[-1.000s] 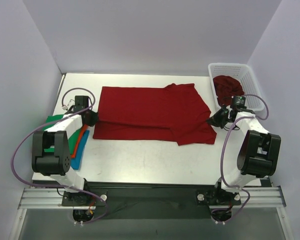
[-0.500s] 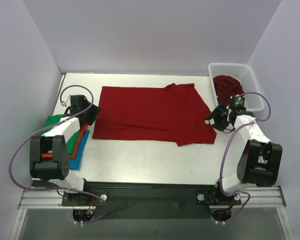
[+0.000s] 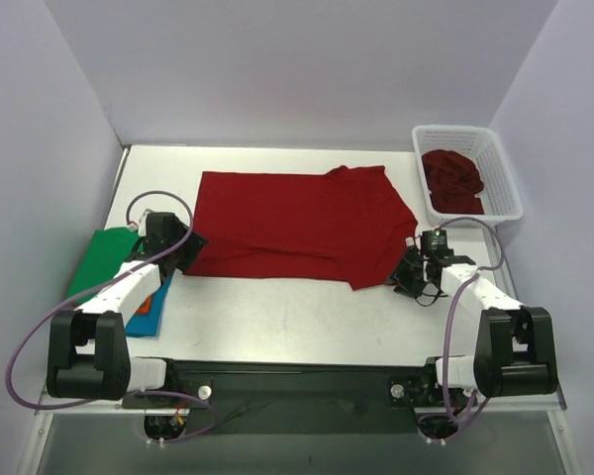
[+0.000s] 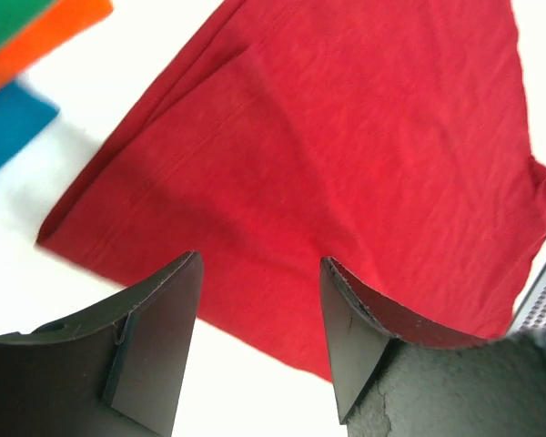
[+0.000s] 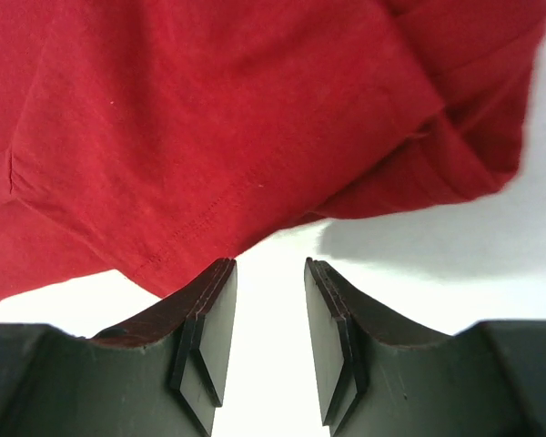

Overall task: Fold and stack the t-shirts
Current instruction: Fold the flattened tshirt in 1/3 of the way

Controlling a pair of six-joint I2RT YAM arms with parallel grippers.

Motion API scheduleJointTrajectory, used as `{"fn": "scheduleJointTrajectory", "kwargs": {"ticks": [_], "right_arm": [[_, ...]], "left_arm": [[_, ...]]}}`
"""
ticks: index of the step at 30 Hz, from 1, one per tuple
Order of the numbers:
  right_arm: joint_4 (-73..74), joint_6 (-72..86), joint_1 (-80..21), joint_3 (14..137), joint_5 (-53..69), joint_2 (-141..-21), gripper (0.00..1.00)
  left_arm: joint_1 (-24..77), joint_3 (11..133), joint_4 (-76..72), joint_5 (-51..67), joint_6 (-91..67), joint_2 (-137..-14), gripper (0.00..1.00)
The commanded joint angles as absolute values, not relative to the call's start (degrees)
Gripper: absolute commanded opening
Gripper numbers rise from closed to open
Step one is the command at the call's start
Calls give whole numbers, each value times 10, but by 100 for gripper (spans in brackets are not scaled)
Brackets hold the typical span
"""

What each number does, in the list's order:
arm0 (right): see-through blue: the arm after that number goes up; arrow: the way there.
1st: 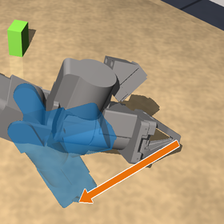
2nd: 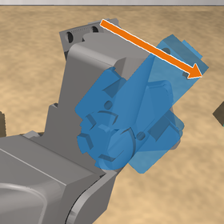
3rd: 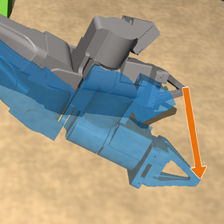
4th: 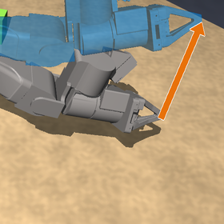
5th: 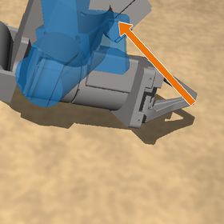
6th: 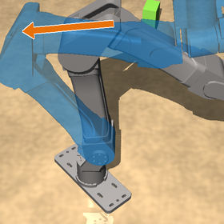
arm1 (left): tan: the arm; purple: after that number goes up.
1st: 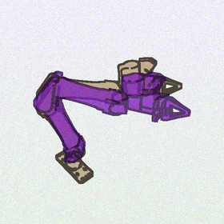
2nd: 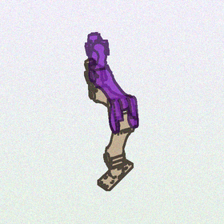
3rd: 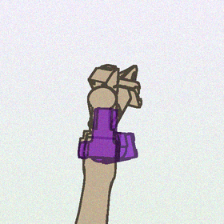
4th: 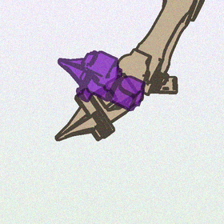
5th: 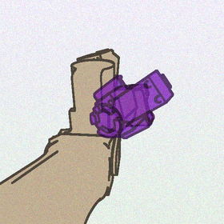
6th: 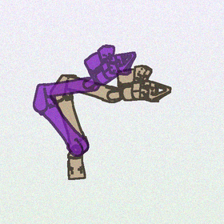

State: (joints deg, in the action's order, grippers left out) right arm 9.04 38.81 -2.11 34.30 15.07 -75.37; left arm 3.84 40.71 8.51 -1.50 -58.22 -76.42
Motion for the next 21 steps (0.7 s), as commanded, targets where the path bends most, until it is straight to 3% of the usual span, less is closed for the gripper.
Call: {"fn": "scheduleJointTrajectory", "kwargs": {"ticks": [1,13,21], "right_arm": [[45,418,-42,330,126,-744,37],[-47,488,-86,301,128,-790,35],[-64,519,-102,294,127,-783,14]], "left_arm": [[47,394,81,-15,-575,-731,64],[49,381,96,-13,-550,-705,64],[49,377,98,-2,-545,-695,63]]}}
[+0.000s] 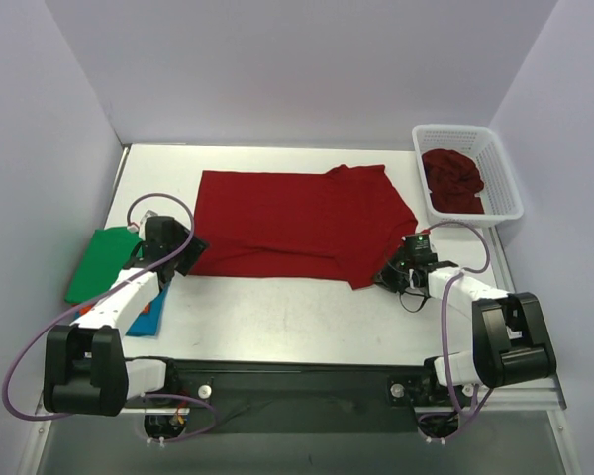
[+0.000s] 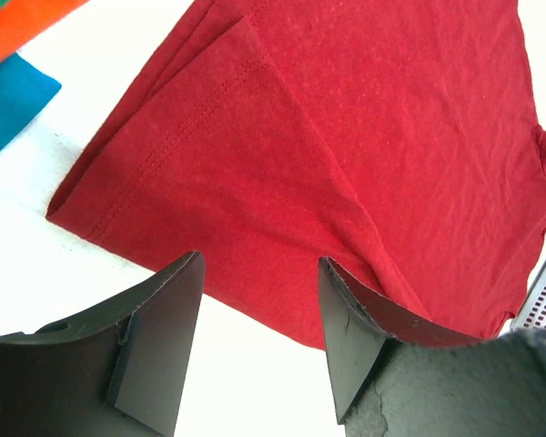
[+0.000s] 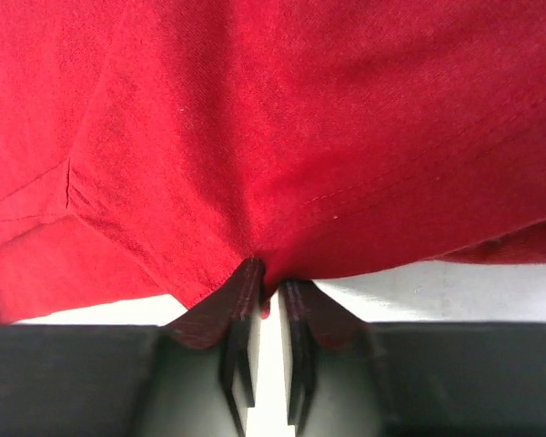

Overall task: Fold and stack the t-shirts
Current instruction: Fold the flattened tshirt in 1/3 of the way

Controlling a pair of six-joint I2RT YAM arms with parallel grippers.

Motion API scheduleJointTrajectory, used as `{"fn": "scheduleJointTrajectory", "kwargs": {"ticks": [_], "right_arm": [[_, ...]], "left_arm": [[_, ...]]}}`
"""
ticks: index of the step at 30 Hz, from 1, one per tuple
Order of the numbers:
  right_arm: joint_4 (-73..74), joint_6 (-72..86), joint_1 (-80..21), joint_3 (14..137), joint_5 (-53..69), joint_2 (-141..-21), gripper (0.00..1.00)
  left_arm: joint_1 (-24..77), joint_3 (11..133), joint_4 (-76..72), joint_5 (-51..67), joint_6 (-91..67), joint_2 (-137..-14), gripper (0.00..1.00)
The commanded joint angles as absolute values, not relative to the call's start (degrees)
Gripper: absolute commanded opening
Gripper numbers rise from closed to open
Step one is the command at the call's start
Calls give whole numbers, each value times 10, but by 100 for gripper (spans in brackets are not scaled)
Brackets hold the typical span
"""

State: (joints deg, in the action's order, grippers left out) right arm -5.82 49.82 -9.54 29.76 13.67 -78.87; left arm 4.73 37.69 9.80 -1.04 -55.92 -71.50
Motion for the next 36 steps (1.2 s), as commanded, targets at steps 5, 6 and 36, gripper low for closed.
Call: {"fn": "scheduleJointTrajectory", "kwargs": {"ticks": [5,6,36], "right_arm": [[-46,519,-110,305,134,-766,11],[-42,518,-109,308,134,-763,12],[-30,505,-133,319,153,-783,25]], "left_arm": [[49,378,101,0,-541,-694,63],[50,378,101,0,-541,-694,63],[49,381,93,12,-535,-710,62]]}}
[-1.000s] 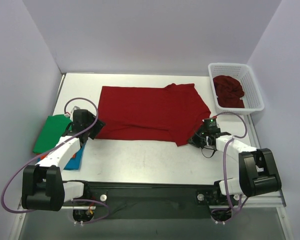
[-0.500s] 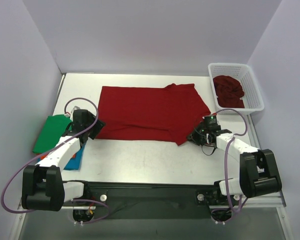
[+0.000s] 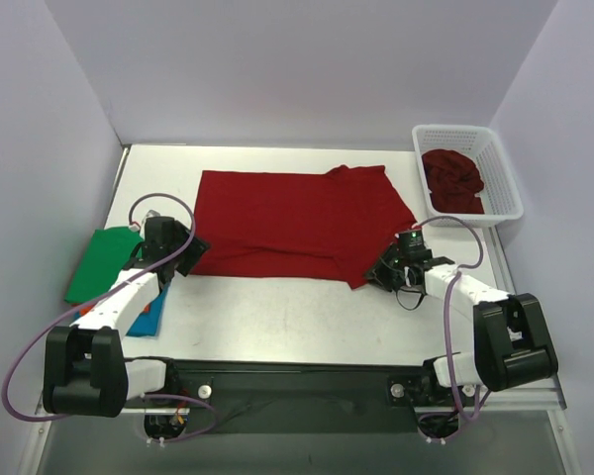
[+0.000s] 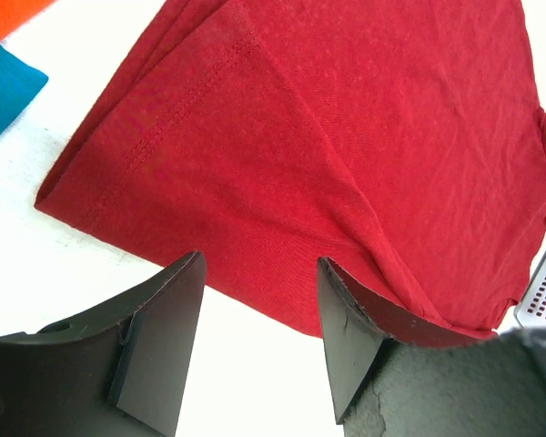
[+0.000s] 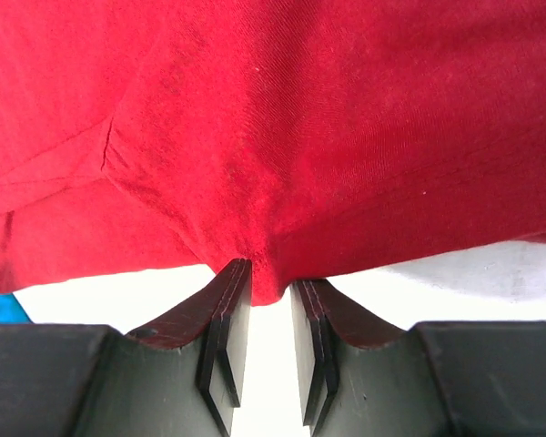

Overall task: Fold and stack the t-shirts
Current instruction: Fold the flattened tshirt in 1/3 of the way

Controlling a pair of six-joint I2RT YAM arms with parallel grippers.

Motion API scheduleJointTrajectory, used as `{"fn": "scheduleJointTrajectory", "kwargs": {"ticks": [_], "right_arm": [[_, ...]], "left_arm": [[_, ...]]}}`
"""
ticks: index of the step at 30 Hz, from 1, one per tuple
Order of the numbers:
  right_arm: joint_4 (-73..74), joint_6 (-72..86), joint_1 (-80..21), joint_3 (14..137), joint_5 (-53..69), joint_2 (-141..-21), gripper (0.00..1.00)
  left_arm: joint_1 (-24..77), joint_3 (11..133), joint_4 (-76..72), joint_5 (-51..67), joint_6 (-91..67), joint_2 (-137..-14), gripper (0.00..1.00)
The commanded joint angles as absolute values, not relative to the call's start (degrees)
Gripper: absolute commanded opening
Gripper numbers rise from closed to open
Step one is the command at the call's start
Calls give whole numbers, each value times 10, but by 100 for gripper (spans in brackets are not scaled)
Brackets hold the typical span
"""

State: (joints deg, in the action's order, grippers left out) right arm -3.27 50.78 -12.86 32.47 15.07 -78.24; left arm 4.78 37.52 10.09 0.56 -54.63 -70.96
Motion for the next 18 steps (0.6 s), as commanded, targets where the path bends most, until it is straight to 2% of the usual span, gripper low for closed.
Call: {"fn": "scheduleJointTrajectory", "kwargs": {"ticks": [1,5,10,13,18], "right_arm": [[-31,506,-134,318,156,-784,25],[-34,508,-141,315,149,-785,24],[-34,503,-139,333,142,-799,15],[-19,491,-139,368,133,-812,8],[-2,469,-139,443,125,-849,4]], "left_arm": [[50,381,92,12,-535,-709,62],[49,380,93,10,-534,-709,62],[49,378,93,11,-534,-711,62],[49,377,93,11,-534,-709,62],[49,379,94,11,-533,-710,62]]}}
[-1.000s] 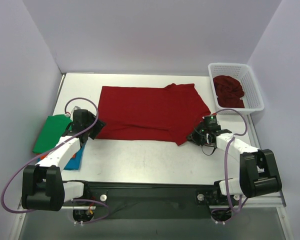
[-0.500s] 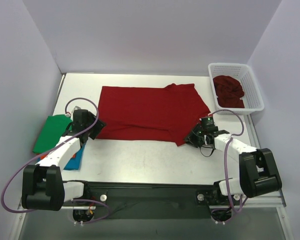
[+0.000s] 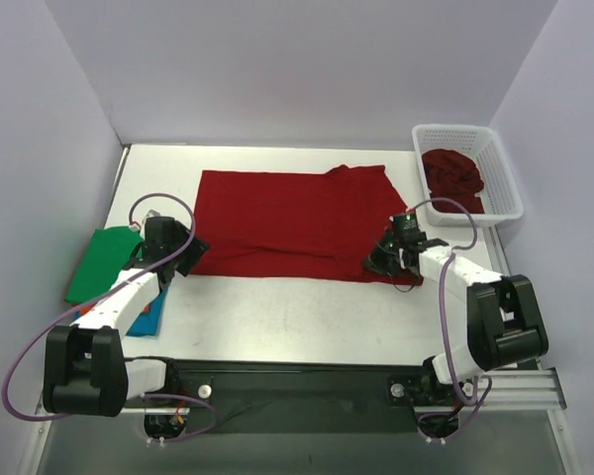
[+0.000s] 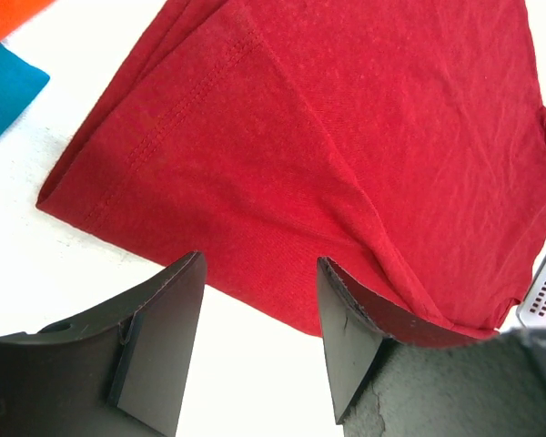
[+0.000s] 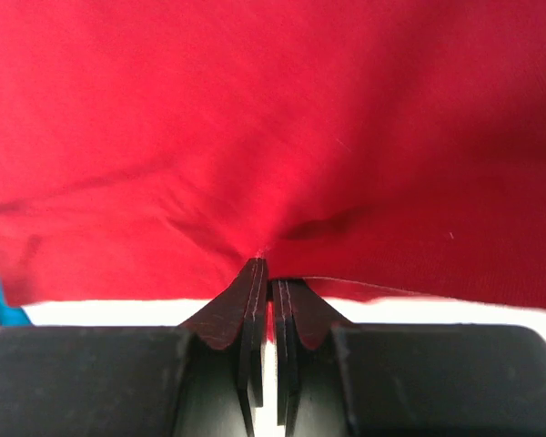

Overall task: Fold and stack the t-shirts
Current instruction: Fold the flattened tshirt in 1/3 of the way

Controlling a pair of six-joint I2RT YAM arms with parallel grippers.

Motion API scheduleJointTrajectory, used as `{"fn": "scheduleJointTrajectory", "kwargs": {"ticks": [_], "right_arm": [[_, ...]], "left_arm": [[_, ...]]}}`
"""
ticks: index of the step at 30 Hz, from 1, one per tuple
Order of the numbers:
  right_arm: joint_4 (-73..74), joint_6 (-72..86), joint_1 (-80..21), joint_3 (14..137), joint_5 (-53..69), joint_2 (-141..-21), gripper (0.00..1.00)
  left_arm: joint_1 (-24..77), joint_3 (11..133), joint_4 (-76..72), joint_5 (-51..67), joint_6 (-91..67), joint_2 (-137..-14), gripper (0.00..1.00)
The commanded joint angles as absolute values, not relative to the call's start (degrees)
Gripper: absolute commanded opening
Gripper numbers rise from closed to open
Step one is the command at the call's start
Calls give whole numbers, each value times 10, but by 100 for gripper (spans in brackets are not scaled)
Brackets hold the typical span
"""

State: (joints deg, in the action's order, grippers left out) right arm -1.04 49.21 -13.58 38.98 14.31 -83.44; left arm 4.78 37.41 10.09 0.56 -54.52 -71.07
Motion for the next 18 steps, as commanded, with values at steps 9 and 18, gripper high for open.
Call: {"fn": "scheduleJointTrajectory", "kwargs": {"ticks": [9,18], "right_arm": [[50,420,-141,609,123,-969,2],[52,384,-140,719,113,-1054,2]], "left_arm": [[49,385,97,18,-530,-712,62],[50,381,96,21,-527,-727,62]]}}
